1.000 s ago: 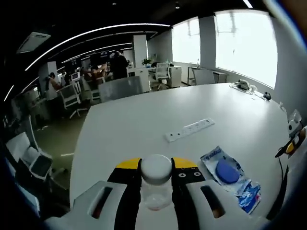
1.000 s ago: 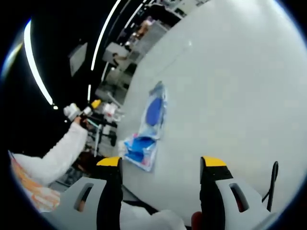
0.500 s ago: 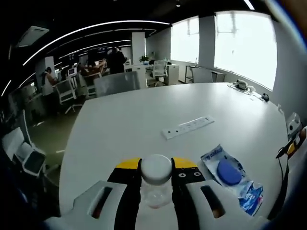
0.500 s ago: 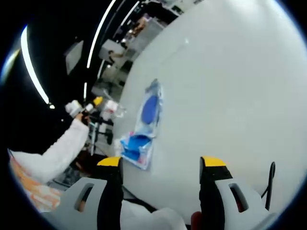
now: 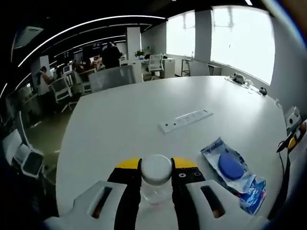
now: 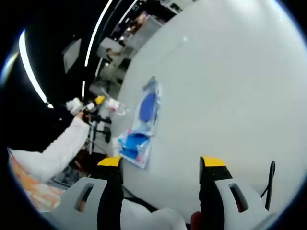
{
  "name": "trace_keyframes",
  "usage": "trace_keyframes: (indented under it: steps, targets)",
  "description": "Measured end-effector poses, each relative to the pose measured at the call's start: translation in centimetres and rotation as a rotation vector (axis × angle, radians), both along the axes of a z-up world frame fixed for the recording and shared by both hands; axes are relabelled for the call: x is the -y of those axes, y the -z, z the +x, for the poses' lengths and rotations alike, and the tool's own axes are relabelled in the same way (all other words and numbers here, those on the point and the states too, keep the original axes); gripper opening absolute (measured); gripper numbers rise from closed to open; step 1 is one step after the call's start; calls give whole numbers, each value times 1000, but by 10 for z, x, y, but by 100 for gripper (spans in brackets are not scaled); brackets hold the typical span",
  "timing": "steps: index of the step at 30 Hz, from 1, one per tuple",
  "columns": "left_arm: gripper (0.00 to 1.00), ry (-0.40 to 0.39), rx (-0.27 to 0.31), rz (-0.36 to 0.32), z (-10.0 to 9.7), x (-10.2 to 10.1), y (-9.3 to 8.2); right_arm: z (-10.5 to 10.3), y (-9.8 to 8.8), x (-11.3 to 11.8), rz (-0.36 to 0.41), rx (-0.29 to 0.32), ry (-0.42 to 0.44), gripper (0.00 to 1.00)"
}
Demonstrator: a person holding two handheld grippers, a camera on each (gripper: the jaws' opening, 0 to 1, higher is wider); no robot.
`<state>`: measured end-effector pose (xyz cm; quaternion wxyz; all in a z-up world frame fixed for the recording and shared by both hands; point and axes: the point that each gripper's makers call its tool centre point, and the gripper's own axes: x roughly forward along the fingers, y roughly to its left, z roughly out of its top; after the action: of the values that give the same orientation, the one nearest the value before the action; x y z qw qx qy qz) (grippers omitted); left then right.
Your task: Arrange the tabletop items into an orderly group along one side of the table until the central work area is clear of visible clutter.
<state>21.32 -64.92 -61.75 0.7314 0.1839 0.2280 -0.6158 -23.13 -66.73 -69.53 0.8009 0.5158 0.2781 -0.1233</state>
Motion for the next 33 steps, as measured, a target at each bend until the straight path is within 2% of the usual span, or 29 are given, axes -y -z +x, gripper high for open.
trace_keyframes:
  steps: [10, 16, 20, 24, 28, 30, 33]
  targets:
    - [22, 4, 0, -2, 12, -3, 7, -1, 4, -4, -3, -11, -29, 62]
    - [22, 19, 15, 0, 9, -5, 6, -2, 5, -5, 0, -7, -35, 62]
    - [22, 13, 14, -5, 29, -7, 13, -3, 5, -4, 2, -7, -32, 62]
    - [24, -12, 22, 2, 36, -9, 15, -3, 5, -5, 1, -7, -38, 62]
    - [48, -49, 16, -17, 48, -10, 17, -2, 4, -5, 0, 1, -37, 62]
    - [58, -60, 15, -28, 42, -13, 13, -2, 4, -5, -1, 2, -39, 62]
    - [72, -92, 13, -53, 49, -16, 8, -2, 4, -7, -2, 3, -42, 62]
